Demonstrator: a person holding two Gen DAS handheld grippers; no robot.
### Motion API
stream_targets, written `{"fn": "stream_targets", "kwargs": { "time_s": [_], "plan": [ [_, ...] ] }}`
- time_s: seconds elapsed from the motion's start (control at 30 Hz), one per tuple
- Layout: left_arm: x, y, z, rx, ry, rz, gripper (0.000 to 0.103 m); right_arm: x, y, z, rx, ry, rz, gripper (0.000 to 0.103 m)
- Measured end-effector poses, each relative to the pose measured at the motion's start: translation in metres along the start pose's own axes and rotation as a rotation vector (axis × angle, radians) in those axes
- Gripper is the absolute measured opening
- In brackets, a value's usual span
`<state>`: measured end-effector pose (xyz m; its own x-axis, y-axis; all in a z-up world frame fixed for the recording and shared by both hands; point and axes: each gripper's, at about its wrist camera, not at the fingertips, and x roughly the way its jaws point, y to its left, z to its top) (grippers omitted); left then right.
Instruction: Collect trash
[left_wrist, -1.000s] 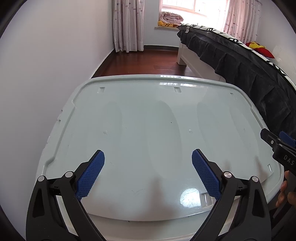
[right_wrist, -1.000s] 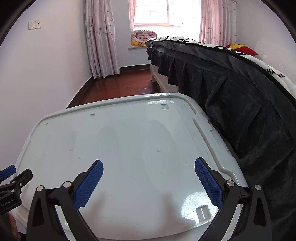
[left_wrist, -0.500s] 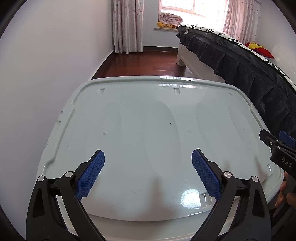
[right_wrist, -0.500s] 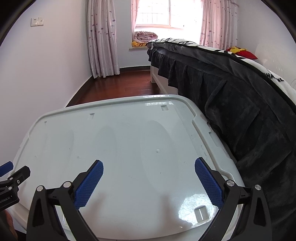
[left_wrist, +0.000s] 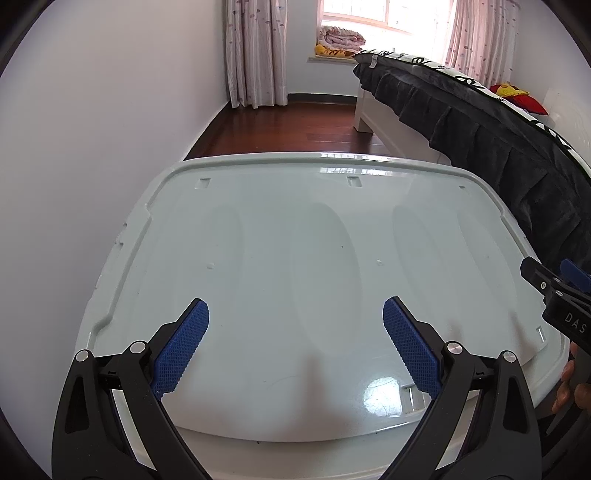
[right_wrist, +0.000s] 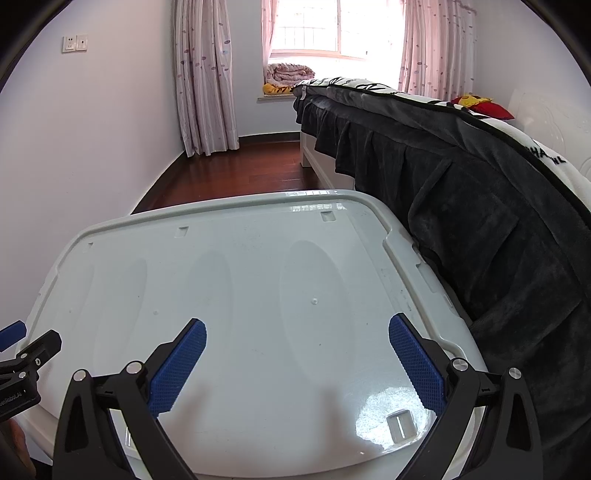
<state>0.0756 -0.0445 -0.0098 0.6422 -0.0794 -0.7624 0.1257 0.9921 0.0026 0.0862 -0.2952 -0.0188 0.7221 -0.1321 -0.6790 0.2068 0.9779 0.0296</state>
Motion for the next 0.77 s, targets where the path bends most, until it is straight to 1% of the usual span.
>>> {"fn": "stream_targets", "kwargs": {
  "time_s": [0.27, 0.43, 0.57, 0.63, 0.67, 0.7, 0.77],
  "plan": [
    [0.001, 0.007, 0.001, -0.051, 0.004, -0.014, 0.093, -0.001, 0.001, 0.0, -0.004, -0.004, -0.002, 0.098],
    [0.001, 0.008, 0.001, -0.053, 0.005, -0.01, 0.093, -0.001, 0.001, 0.0, -0.002, -0.004, -0.003, 0.098],
    [-0.001, 0.011, 0.0, -0.056, -0.021, 0.02, 0.093, -0.001, 0.001, 0.0, 0.001, -0.004, -0.002, 0.098],
    [0.0, 0.014, 0.003, -0.064, -0.011, 0.074, 0.093, -0.001, 0.0, 0.0, 0.003, -0.004, -0.003, 0.098],
    [0.002, 0.016, 0.003, -0.072, -0.003, 0.033, 0.093, -0.001, 0.0, 0.0, 0.005, -0.004, -0.002, 0.098],
    [0.002, 0.019, 0.003, -0.087, 0.002, 0.025, 0.093, -0.001, 0.0, 0.001, 0.006, -0.004, -0.001, 0.098],
    [0.0, 0.02, 0.002, -0.092, -0.01, 0.035, 0.093, -0.001, -0.001, 0.001, 0.006, -0.006, -0.002, 0.098]
  ]
}}
